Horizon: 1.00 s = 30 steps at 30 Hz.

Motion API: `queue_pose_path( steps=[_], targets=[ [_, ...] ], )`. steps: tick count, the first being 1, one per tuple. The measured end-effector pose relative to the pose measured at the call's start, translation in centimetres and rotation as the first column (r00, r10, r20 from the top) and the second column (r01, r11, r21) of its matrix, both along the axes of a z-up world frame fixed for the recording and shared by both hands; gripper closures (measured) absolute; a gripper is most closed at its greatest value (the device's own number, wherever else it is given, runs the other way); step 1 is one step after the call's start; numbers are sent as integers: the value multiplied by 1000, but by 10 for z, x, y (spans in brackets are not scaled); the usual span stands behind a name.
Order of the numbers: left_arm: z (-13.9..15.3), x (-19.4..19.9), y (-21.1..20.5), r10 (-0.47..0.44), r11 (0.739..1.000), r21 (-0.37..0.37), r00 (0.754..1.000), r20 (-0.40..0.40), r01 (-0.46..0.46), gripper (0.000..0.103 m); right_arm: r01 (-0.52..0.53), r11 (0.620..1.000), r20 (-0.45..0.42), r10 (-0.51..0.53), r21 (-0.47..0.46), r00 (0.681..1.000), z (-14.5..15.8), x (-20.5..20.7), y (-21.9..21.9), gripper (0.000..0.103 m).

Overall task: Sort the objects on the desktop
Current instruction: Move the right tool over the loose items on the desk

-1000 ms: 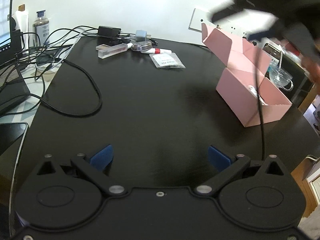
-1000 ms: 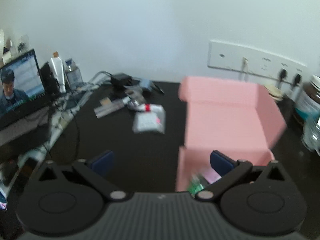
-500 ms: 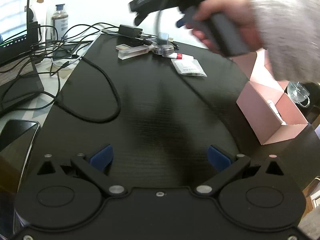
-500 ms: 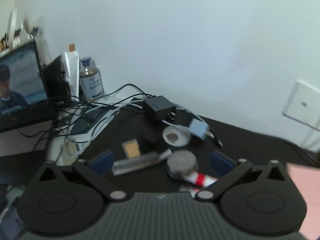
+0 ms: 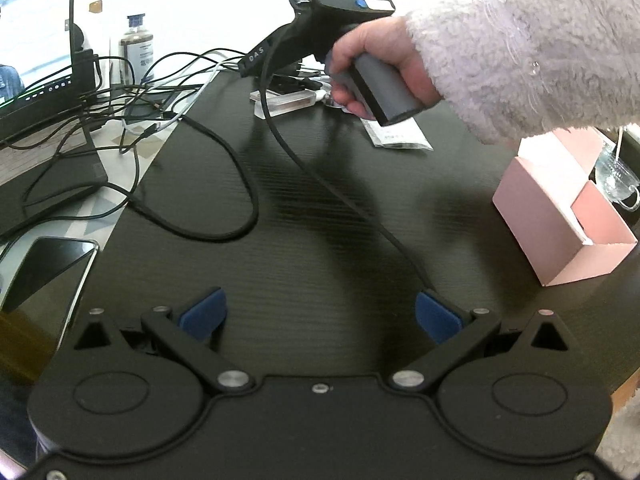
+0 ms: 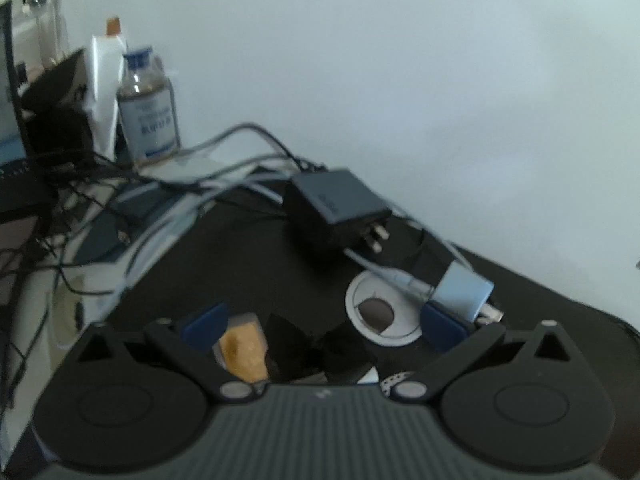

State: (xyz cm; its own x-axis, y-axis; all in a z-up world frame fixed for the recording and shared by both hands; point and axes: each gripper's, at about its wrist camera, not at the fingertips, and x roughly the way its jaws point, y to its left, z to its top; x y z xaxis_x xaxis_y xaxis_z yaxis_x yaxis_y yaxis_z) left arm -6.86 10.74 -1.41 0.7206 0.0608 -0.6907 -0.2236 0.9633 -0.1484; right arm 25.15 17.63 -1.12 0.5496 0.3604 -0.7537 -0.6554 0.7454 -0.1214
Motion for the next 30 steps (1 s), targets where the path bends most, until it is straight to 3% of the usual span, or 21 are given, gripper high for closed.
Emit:
queue_pose_path(
  steps=[11,30],
  targets=[
    [1,0,1,-5,1000,1,1000,-2,5,0,110,987,-143,-93,117,985,-13,0,-35,1],
    [0,-3,5,-7,999,-37,1000,13,7,0,145,986,-182,-127,86,975,-12,-47,-86,1]
  ],
)
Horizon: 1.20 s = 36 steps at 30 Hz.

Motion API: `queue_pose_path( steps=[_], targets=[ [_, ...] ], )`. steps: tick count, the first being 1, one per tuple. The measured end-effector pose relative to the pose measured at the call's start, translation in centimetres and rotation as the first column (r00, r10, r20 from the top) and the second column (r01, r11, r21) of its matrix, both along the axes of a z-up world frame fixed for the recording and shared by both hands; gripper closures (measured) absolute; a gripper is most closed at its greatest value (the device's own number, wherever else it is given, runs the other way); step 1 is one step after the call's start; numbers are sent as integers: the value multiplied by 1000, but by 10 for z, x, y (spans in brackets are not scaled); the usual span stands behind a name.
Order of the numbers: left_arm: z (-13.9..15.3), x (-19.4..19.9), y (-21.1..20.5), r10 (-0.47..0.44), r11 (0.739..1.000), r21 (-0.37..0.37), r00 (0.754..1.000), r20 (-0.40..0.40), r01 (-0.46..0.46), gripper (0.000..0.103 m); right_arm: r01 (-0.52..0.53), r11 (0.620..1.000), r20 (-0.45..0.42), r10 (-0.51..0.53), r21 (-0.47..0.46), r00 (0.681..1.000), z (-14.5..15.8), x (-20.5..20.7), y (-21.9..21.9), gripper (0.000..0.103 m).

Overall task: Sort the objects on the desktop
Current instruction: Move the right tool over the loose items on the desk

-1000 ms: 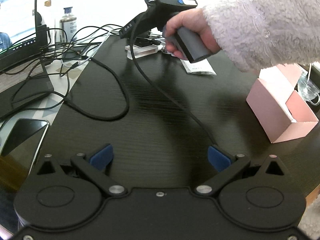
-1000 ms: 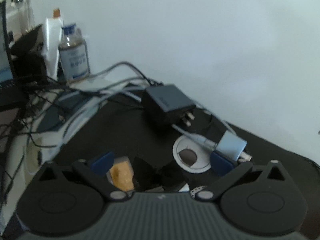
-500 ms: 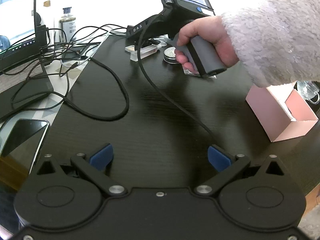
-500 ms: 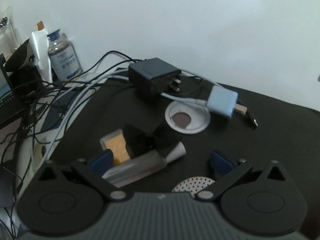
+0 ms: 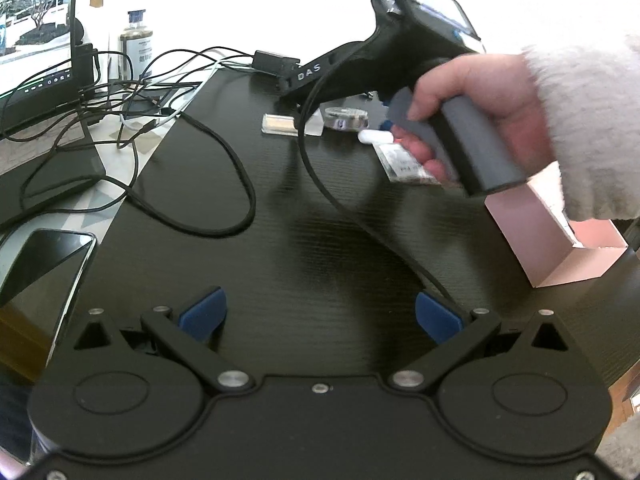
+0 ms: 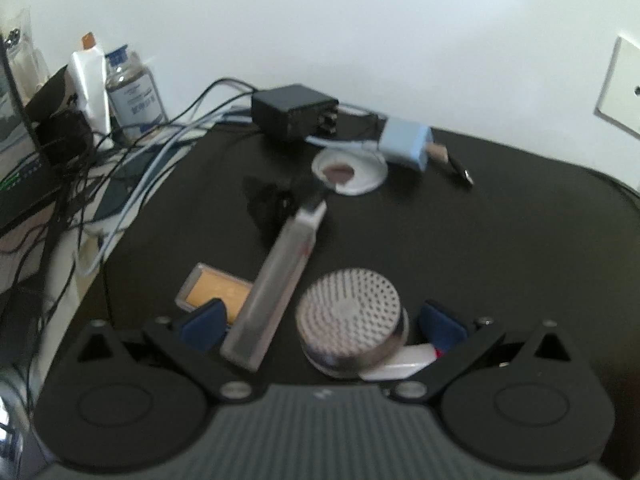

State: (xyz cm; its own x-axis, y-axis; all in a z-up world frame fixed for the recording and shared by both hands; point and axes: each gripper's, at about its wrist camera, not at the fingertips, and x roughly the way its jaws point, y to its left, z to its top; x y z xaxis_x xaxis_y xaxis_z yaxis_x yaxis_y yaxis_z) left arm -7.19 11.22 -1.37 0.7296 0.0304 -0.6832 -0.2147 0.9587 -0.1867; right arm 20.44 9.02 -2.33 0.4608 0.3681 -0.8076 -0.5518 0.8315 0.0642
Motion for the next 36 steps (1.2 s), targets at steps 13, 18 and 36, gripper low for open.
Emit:
queue_pose_path(
  steps=[13,18,36],
  targets=[
    [1,1,-3,39,999,6,999,-4,-39,0,272,961,-2,-272,53,962,23,64,33,1],
    [2,1,0,64,998,5,998,-6,-64,0,304,952,-24,-303,28,953,5,75,40,1],
    [1,-1,-10,8,1000,25,1000,-10,-8,0,286,957,9,-286,-58,958,1,-1,-6,1]
  ],
)
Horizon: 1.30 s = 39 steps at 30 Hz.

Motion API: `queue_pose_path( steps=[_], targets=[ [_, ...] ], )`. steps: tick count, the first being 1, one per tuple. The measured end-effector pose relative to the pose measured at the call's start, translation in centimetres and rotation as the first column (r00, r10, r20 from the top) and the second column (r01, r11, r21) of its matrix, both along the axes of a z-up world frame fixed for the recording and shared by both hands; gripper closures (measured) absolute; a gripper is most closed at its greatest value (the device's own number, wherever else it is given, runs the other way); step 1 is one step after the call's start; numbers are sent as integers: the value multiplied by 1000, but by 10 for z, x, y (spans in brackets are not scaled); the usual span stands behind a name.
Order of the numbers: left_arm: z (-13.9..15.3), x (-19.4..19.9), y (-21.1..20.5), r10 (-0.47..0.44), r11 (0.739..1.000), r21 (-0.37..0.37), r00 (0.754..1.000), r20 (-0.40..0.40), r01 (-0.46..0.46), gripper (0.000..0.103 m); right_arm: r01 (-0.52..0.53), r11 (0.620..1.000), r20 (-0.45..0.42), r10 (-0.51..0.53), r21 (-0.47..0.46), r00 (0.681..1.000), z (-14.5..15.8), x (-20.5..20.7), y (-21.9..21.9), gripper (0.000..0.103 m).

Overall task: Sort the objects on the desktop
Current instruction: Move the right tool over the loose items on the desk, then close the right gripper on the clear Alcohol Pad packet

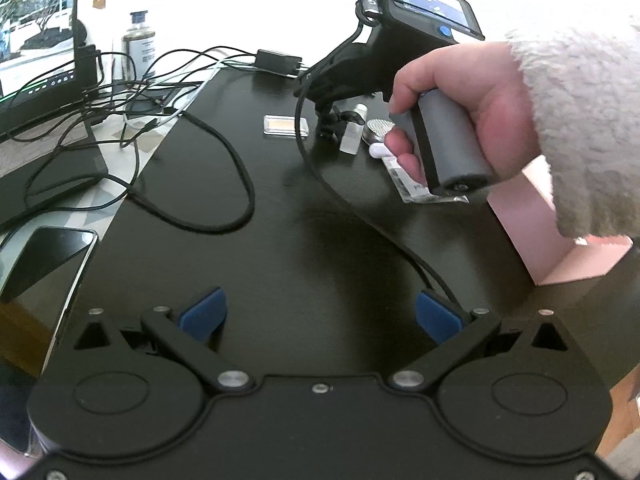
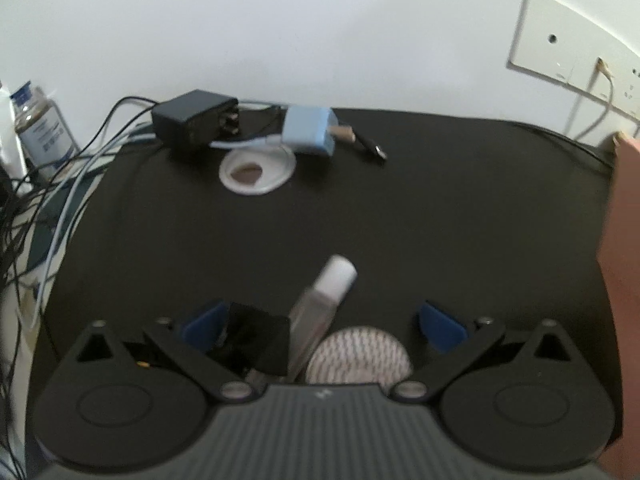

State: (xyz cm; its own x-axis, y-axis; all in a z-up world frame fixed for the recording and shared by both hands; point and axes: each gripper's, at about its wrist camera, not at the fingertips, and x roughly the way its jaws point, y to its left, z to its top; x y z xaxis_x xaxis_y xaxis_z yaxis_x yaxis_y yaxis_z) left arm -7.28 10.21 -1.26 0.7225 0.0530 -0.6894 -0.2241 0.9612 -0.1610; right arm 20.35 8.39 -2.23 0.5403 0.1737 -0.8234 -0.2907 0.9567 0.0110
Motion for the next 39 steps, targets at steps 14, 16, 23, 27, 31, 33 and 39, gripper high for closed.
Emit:
queue_pose_path(
  steps=[14,16,23,27,31,33,39],
  targets=[
    [-2,-2,-1,-28,999,18,1000,-3,28,0,-178,981,170,188,-71,967,22,-81,-22,1],
    [-1,-2,-2,-31,999,22,1000,-7,31,0,-188,979,211,200,-77,957,25,-94,-34,1],
    [-2,-3,-5,-25,999,31,1000,1,25,0,-209,975,164,195,71,967,15,-124,-89,1],
    [-2,-3,-5,-30,999,28,1000,-1,30,0,-318,948,180,308,24,934,12,-135,-89,1],
    [-1,-4,-4,-33,999,24,999,-1,33,0,-356,933,169,344,44,924,11,-137,-89,7],
    [-2,-4,-5,-37,999,29,999,-3,37,0,-377,924,164,361,72,918,12,-139,-87,9],
    [-2,-4,-5,-49,998,36,999,-9,50,0,-392,920,164,384,21,909,7,-137,-76,9]
  ],
)
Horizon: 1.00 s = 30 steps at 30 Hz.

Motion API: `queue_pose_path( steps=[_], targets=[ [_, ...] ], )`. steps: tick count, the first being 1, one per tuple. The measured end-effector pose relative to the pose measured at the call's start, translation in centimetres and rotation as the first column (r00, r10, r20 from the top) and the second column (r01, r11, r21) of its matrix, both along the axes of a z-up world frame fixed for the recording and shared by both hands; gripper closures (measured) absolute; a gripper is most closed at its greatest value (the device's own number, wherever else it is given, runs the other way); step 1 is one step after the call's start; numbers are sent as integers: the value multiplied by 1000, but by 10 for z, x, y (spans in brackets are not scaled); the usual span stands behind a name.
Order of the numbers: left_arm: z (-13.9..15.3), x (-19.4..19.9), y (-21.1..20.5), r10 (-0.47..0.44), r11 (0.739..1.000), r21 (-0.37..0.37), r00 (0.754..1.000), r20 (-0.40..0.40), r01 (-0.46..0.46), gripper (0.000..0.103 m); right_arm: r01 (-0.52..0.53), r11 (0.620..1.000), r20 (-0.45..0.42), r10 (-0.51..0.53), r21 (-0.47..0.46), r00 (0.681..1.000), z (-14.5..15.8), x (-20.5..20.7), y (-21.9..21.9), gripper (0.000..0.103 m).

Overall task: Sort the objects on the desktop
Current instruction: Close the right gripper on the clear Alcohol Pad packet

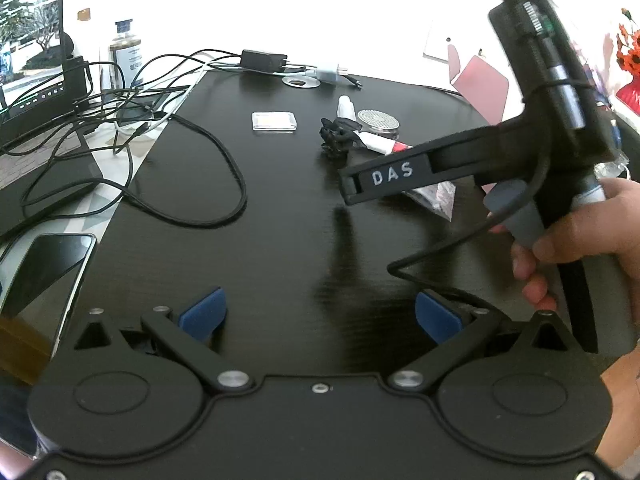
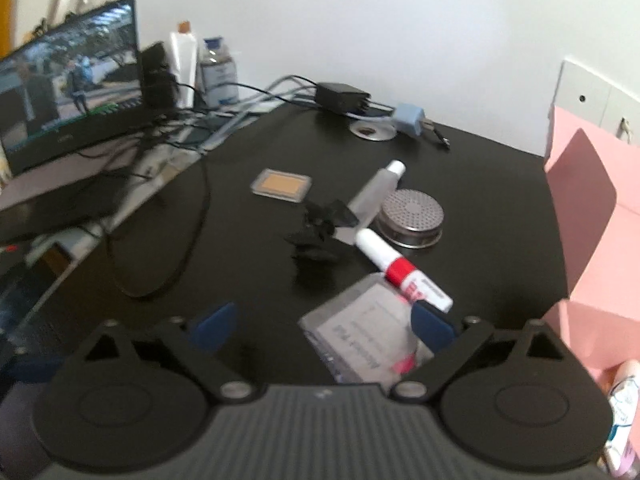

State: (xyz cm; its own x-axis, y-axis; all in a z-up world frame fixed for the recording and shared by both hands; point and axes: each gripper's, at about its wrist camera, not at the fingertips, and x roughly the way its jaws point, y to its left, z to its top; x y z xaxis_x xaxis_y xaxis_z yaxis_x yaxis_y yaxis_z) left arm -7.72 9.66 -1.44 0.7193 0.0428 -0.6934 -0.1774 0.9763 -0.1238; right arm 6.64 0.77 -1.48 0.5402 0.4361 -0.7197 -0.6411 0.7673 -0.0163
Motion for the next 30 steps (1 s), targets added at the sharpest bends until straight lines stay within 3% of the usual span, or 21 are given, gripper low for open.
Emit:
queue_pose_path(
  steps=[4,10,18,20,25,30],
  targets=[
    [0,-1,0,-12,1000,4,1000,-1,12,0,6,999,-20,-6,-35,1000,-6,3,1,8],
    [-1,-2,0,-29,1000,12,1000,-2,29,0,16,1000,-73,-17,-7,997,-7,2,-5,8],
    [-1,-5,0,-58,998,21,998,-2,58,0,-18,997,-151,30,79,988,-2,-13,-25,10],
    [-2,-6,1,-66,998,25,998,-2,66,0,-25,993,-172,45,116,984,0,-15,-31,15],
    [-2,-5,0,-80,996,39,997,-7,81,0,98,981,-160,-72,167,984,5,-2,-44,17],
    [-3,-6,0,-92,995,40,996,-8,92,0,142,981,-139,-124,133,983,-2,11,-28,17]
  ],
)
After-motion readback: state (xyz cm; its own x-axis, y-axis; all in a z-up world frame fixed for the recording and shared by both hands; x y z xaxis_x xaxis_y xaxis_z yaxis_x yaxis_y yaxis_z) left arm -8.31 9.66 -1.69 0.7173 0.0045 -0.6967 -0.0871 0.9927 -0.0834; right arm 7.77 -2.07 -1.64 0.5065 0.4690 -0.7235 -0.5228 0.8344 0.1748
